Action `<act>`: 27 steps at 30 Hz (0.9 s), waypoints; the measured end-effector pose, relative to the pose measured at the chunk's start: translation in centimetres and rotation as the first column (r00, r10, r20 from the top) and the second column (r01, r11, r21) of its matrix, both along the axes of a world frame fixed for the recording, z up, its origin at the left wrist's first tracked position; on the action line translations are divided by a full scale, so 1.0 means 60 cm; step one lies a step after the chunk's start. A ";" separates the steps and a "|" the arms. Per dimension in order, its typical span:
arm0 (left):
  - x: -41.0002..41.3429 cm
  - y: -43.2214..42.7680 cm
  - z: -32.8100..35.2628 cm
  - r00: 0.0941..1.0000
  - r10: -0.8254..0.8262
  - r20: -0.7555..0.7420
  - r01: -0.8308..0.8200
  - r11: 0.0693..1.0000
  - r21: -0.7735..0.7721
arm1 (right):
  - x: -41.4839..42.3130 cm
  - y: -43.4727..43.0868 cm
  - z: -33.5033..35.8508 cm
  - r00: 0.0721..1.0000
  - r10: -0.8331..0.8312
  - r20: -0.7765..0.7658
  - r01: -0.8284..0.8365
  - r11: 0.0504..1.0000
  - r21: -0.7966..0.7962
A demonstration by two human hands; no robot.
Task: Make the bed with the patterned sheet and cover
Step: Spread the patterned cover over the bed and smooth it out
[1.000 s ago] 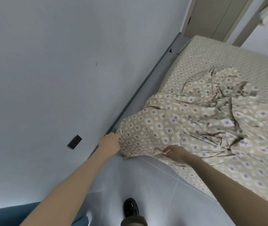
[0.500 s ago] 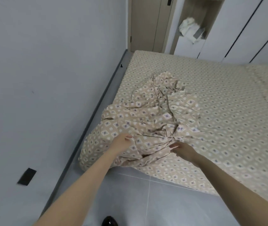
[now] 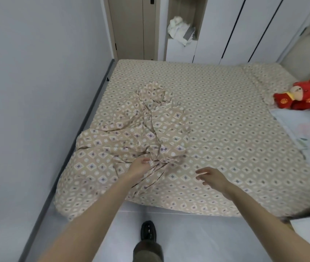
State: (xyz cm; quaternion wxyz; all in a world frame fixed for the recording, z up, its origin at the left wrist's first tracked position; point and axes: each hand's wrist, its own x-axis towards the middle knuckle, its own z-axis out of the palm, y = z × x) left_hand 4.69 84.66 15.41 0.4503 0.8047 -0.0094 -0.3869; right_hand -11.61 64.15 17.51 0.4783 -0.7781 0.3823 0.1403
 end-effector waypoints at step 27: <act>0.234 -0.308 -0.216 0.981 0.103 -0.162 -0.091 0.993 0.077 | 0.371 -0.306 -0.145 0.997 0.018 -0.078 -0.011 0.996 0.088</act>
